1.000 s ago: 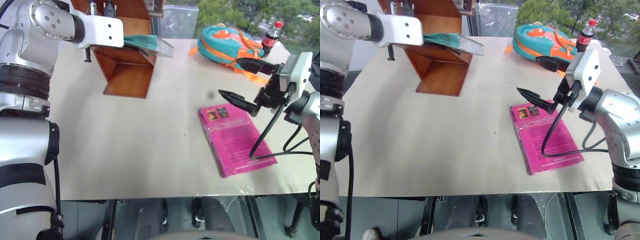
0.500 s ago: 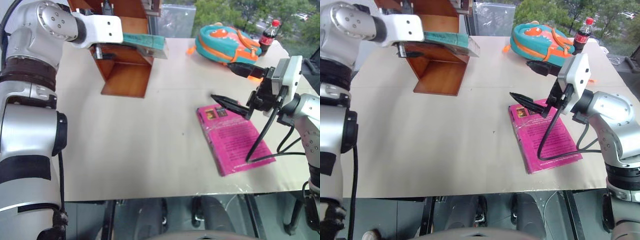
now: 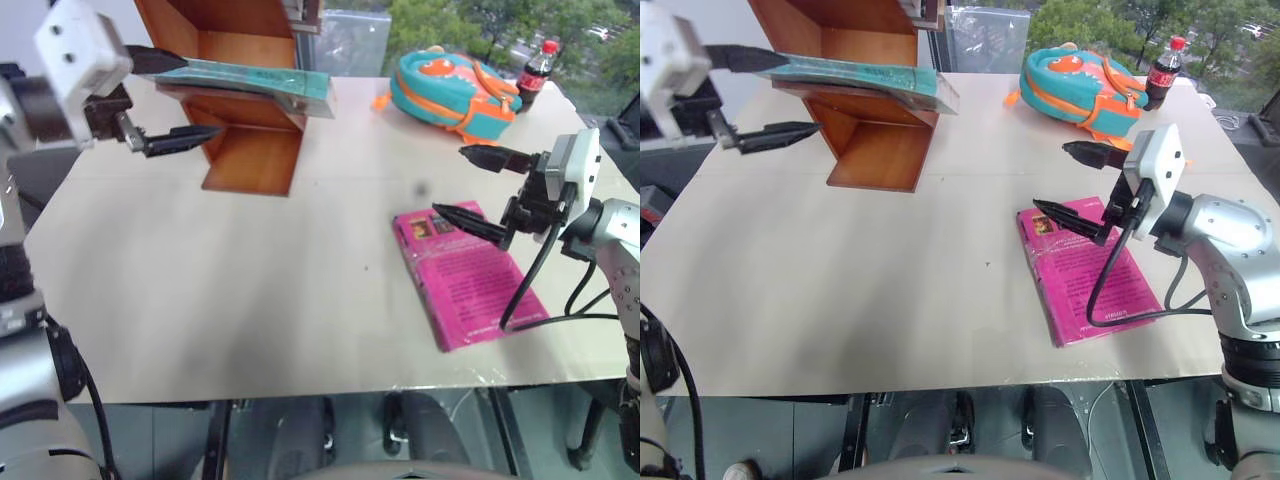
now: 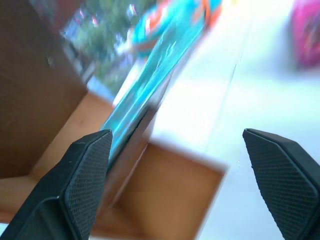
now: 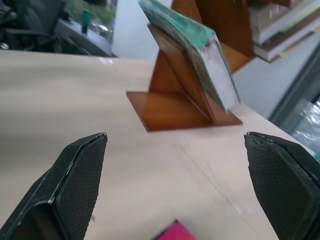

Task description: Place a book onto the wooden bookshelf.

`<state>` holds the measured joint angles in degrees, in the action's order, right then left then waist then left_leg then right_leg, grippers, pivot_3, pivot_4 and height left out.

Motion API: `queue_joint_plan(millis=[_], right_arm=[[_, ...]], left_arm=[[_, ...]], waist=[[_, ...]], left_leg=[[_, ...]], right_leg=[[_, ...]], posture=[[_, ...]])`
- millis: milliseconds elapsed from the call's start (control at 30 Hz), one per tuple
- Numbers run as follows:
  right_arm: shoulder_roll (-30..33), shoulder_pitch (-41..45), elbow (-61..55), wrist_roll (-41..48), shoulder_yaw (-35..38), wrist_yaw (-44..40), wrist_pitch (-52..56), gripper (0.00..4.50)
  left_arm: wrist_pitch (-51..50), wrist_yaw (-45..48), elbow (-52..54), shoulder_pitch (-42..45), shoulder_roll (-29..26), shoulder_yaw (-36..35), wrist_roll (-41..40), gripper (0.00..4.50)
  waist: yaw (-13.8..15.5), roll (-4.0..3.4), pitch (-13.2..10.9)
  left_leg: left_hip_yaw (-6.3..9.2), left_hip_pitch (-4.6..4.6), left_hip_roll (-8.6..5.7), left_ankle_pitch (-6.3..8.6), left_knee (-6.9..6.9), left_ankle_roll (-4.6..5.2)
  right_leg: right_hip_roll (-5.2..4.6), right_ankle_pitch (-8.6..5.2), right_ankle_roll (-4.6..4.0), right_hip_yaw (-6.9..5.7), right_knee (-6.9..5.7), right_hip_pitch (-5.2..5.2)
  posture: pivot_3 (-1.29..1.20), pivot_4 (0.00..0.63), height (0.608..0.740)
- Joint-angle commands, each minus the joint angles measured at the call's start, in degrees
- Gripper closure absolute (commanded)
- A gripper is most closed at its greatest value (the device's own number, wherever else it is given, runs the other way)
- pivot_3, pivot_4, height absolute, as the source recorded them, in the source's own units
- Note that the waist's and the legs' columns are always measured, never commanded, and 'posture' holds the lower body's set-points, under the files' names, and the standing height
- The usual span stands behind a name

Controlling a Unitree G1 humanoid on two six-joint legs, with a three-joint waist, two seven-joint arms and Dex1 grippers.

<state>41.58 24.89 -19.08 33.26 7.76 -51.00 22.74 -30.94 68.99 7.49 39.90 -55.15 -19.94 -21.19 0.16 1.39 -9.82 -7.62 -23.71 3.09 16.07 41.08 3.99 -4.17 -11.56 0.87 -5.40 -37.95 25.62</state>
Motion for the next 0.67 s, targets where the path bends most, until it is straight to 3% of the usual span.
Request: queue_joint_plan(millis=[33, 167, 300, 500, 667], right_arm=[[0.9, -2.1, 0.5, -2.9, 1.7, 2.9, 0.2, 0.0], [5.9, -7.8, 4.4, -7.9, 4.4, 4.0, 1.3, 0.0], [9.9, -16.2, 8.5, -6.8, 12.5, -0.5, 0.1, 0.0], [16.0, -27.2, 15.2, -8.3, 21.9, -8.0, -4.0, 0.0], [18.0, -28.7, 18.0, -10.2, 21.9, -10.0, -5.7, 0.0]], left_arm=[[-5.6, -10.3, 11.5, -10.0, 9.8, -4.0, -7.0, 0.1], [-6.8, -21.7, 18.7, -23.1, 21.4, -2.7, -7.2, 0.1], [-4.5, -21.2, 19.7, -34.1, 25.0, -4.7, -10.8, 0.1], [2.3, -15.3, 19.7, -47.5, 19.3, -7.0, -8.9, 0.1], [3.4, -12.1, 16.2, -49.2, 13.9, -9.0, -11.0, 0.1]], waist=[[0.0, -0.24, 0.2], [0.6, -0.15, 0.1], [0.6, -0.24, 0.2], [0.5, -0.35, 0.2], [0.5, -0.43, 0.3]], left_leg=[[0.02, 0.03, 0.02, 0.0, 0.02, -0.01], [0.08, -0.03, 0.02, -0.01, 0.15, -0.02], [0.05, 0.01, 0.04, -0.01, 0.11, -0.03], [0.01, 0.09, 0.05, 0.01, 0.04, -0.02], [0.02, 0.16, 0.09, 0.28, 0.04, 0.04]], right_leg=[[0.02, 0.0, 0.01, 0.01, 0.02, -0.04], [0.03, 0.07, -0.09, 0.04, -0.05, -0.08], [0.04, 0.18, -0.28, 0.08, 0.01, -0.09], [0.08, -0.08, -0.28, -0.02, 0.07, -0.09], [0.01, -0.03, -0.43, -0.03, 0.04, -0.07]], posture=[[0.0, 0.15, 0.74], [0.0, 0.15, 0.74], [0.0, 0.15, 0.74], [0.0, 0.15, 0.74], [0.0, 0.15, 0.74]])
